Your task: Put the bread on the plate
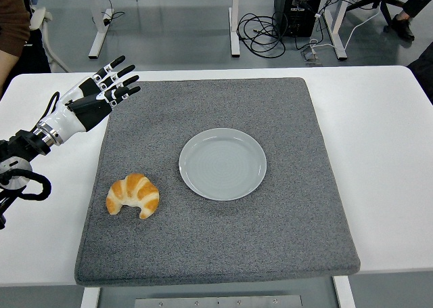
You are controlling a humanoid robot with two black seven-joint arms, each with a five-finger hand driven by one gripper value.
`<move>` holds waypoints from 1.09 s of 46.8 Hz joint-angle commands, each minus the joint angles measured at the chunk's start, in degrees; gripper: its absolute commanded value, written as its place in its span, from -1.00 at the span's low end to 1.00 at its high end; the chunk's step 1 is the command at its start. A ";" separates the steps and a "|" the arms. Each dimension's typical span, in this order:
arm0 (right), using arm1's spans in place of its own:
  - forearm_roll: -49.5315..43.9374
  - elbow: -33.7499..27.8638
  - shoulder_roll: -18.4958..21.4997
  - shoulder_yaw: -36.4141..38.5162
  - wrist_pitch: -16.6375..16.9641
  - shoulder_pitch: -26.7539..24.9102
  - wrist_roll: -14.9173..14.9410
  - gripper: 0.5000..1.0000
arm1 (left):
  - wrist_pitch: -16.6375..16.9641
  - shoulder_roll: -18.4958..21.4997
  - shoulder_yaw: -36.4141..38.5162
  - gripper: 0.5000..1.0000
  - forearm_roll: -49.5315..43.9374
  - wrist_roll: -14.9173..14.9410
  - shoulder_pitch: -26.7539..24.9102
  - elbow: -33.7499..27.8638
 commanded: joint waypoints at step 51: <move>0.00 0.09 0.00 0.01 0.00 0.00 0.00 1.00 | 9.43 17.99 1.41 0.84 27.69 0.78 -9.24 -29.84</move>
